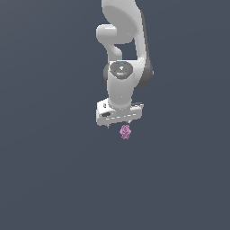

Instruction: Pick up the object and move it to a goal position.

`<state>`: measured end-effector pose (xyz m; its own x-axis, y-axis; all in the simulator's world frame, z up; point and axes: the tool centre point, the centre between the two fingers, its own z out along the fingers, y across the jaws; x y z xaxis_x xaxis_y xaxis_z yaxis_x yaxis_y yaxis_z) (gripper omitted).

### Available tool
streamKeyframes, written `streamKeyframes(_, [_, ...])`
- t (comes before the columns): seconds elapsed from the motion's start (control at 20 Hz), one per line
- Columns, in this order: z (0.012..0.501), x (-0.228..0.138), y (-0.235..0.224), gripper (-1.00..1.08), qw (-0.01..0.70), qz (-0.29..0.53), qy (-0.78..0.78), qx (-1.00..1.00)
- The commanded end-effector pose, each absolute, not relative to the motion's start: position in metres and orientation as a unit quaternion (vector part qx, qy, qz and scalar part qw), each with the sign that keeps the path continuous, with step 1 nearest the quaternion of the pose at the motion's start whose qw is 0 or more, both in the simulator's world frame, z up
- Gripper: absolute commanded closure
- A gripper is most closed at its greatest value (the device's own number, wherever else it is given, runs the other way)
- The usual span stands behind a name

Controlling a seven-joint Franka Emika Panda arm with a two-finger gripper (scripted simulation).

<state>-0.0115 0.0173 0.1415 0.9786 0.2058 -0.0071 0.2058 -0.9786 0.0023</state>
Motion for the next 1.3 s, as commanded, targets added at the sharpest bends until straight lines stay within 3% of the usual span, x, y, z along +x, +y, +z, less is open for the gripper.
streamKeyframes(0.0, [0.130,-0.015,0.026,-0.92,0.002,-0.003,0.137,0.990])
streamKeyframes(0.55, [0.095,-0.029,0.056,-0.92,0.000,0.000,0.250,0.968])
streamKeyframes(1.25, [0.070,-0.032,0.059,-0.92,0.000,0.000,0.260,0.965])
